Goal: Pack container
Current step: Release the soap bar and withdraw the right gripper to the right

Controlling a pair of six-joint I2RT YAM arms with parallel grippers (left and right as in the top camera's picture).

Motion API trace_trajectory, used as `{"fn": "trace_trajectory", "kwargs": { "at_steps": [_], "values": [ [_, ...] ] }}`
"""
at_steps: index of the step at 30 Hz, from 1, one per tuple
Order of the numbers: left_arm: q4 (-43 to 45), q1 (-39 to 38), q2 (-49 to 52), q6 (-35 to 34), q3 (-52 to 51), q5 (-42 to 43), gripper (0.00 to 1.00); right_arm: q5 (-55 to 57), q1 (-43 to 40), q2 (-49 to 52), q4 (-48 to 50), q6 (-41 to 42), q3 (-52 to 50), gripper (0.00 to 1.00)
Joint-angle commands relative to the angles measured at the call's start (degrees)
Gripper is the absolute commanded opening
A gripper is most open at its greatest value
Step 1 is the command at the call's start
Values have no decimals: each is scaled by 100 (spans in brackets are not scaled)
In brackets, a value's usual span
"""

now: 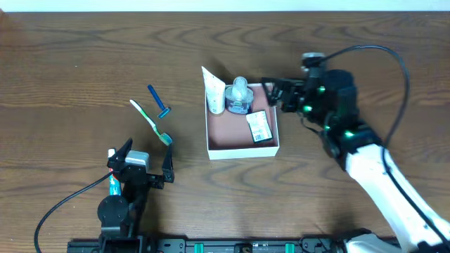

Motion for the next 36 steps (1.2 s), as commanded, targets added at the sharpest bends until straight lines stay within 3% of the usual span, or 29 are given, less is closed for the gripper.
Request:
{"fn": "trace_trajectory", "kwargs": {
  "at_steps": [1,11,18,29,36],
  "values": [
    [-190,35,4,57,-101,81,98,566,-428,-280,-382,-221,90,99],
    [-190,35,4,57,-101,81,98,1978,-1805,-286,-1574,85,90,99],
    [-190,35,4,57,-101,83,98,2015,-2675,-286,-2243,791,90,99],
    [-192,31,11,-85,-98,98,98,2046,-2833,-286,-3169,789,90,99],
    [-894,35,240,-1585,501,98,98,2046,-2833,-286,-3182,789,90,99]
  ]
}}
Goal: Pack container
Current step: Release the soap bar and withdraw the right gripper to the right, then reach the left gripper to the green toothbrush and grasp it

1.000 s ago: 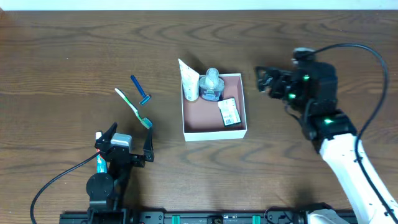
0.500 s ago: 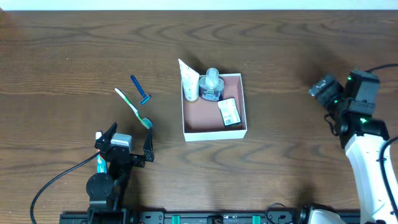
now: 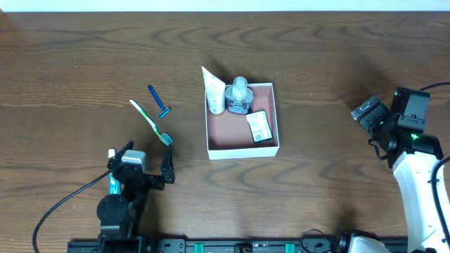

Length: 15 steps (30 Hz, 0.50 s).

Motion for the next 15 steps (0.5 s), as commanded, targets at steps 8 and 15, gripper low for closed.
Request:
{"fn": "trace_trajectory", "kwargs": {
  "at_steps": [8,15],
  "values": [
    [-2240,240,2597,-841,2577,-358,98,72,-42,-13,-20,74,70,99],
    [-3733,334,5088,-516,4712,-345,98,72,-42,-13,-20,74,70,99]
  ]
}}
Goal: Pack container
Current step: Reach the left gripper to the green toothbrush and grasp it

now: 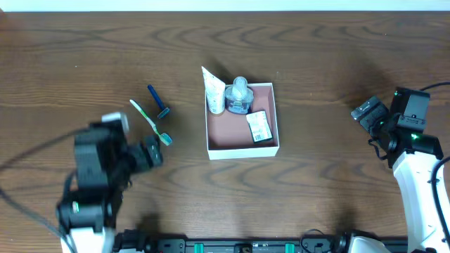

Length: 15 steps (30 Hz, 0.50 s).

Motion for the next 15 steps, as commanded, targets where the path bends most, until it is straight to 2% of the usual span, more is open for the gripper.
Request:
{"fn": "trace_trajectory", "kwargs": {
  "at_steps": [1,12,15],
  "values": [
    [-164,35,922,155,608,20,98,63,-42,-17,-9,57,70,99],
    [-101,28,2949,369,647,179,98,63,-42,-17,-9,57,70,99],
    [173,31,3383,109,647,177,99,63,-42,-17,-7,57,70,99]
  ]
}}
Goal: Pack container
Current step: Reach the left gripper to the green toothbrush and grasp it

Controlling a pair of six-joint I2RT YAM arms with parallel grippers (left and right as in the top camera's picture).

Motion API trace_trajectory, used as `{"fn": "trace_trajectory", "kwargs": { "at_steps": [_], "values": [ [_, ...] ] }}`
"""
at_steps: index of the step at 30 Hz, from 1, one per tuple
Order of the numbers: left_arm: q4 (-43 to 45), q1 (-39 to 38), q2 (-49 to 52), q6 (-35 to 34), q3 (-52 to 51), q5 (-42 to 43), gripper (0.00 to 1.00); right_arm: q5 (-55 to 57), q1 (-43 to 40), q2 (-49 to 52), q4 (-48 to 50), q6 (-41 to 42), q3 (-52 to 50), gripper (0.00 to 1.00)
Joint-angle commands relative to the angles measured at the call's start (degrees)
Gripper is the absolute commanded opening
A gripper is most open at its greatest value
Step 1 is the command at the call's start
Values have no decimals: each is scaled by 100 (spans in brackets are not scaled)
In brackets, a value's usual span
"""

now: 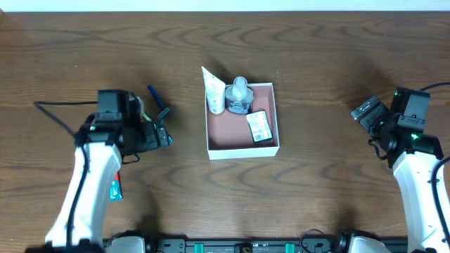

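The white box (209, 133) with a pink floor stands mid-table. Inside it are a white tube (214, 92), a clear bottle (239, 97) and a small labelled packet (259, 127). Left of the box lies a blue razor (153, 94). Beside it, a white-and-green toothbrush (143, 107) is mostly hidden under my left arm. My left gripper (163, 128) hovers open over the toothbrush's head end, just below the razor. Far out at the right, away from the box, my right gripper (366, 111) looks open and holds nothing.
A small teal and red item (115, 189) lies on the table near the front left, beside my left arm. The dark wooden table (316, 183) runs all around the box. The left arm's black cable (53, 112) trails off to the left.
My left arm has moved farther from the front and to the right, so its gripper now sits over the toothbrush beside the razor. The right arm and the box contents have not changed.
My right gripper was first at the box's right rim, with the tube, bottle and packet inside, while the left arm rested at the front. The right arm then stood withdrawn at the right. After that the left arm had lifted off, and now it is above the toothbrush.
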Motion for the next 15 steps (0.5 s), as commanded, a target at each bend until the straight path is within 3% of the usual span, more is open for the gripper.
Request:
{"fn": "trace_trajectory", "kwargs": {
  "at_steps": [1,6,9,15],
  "values": [
    [264,31,444,-254,33,50,100,63,-42,-17,-7,55,70,99],
    [951,31,1038,-933,33,33,87,63,-42,-17,-9,55,70,99],
    [1270,31,1362,-1298,33,-201,87,63,-42,-17,-9,55,70,99],
    [1606,28,1834,-1342,33,-511,85,63,-42,-17,-9,55,70,99]
  ]
}}
